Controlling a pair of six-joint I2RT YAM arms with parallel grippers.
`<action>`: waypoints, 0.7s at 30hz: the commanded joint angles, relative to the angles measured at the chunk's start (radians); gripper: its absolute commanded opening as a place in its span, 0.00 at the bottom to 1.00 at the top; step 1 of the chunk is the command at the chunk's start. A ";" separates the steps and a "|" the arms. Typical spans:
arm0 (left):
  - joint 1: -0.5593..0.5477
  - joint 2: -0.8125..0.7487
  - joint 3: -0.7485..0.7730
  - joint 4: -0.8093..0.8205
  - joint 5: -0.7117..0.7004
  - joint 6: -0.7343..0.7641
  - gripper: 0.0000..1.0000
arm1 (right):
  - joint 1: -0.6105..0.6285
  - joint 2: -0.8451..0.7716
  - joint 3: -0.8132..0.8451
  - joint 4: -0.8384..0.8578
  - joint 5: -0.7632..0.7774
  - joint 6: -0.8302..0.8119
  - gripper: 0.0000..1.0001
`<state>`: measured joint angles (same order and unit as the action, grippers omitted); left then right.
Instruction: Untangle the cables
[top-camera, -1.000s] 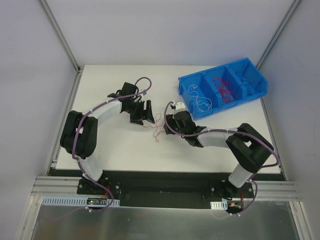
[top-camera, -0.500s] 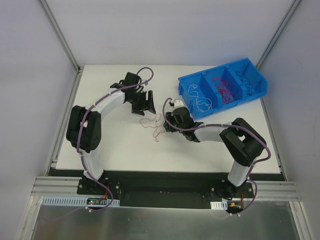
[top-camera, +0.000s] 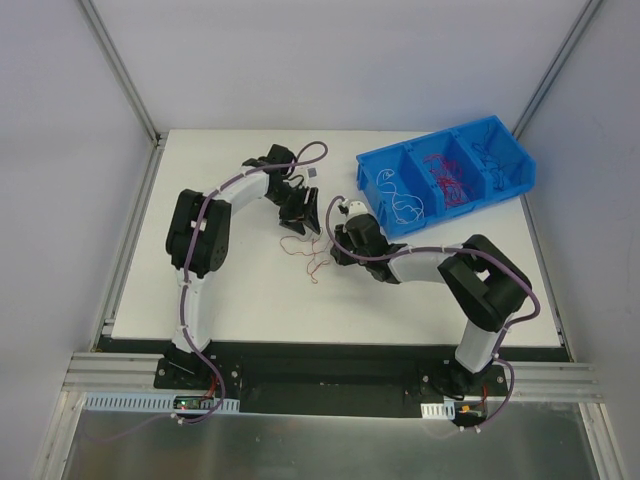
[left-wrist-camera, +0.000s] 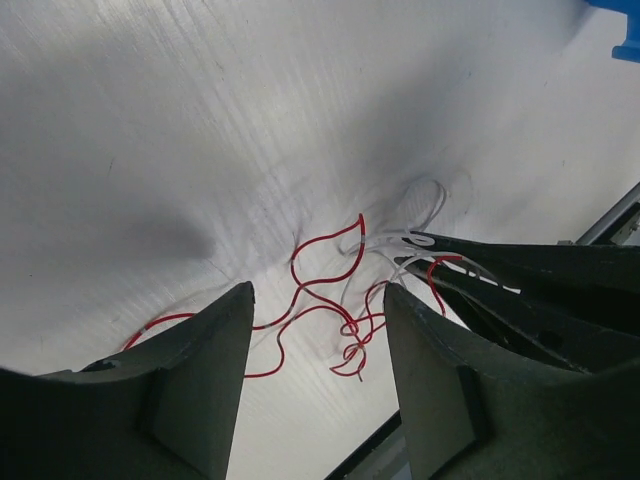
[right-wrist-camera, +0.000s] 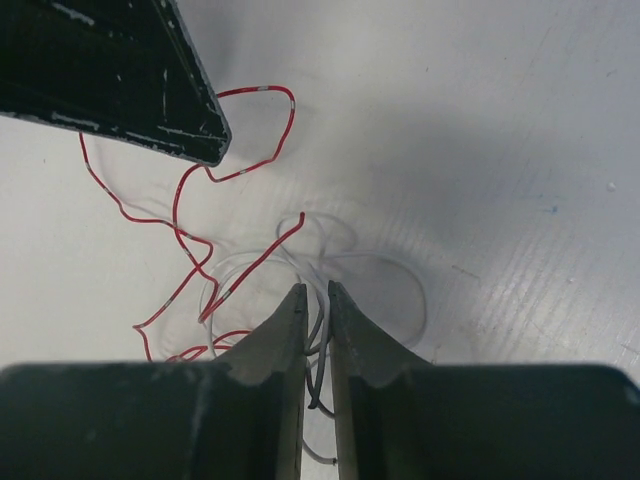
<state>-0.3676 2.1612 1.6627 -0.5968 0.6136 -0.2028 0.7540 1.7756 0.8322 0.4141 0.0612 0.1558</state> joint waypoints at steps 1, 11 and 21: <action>-0.020 -0.001 -0.014 -0.006 0.037 0.055 0.50 | -0.008 0.002 0.025 0.017 -0.012 0.013 0.15; -0.028 -0.256 -0.087 -0.001 -0.332 0.020 0.00 | -0.010 0.010 0.033 0.011 0.002 0.013 0.05; -0.027 -0.632 -0.221 0.084 -0.441 -0.020 0.04 | -0.008 0.012 0.044 -0.017 0.003 0.024 0.01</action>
<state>-0.3965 1.5707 1.4517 -0.5591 0.1360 -0.2234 0.7475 1.7889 0.8455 0.3981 0.0662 0.1654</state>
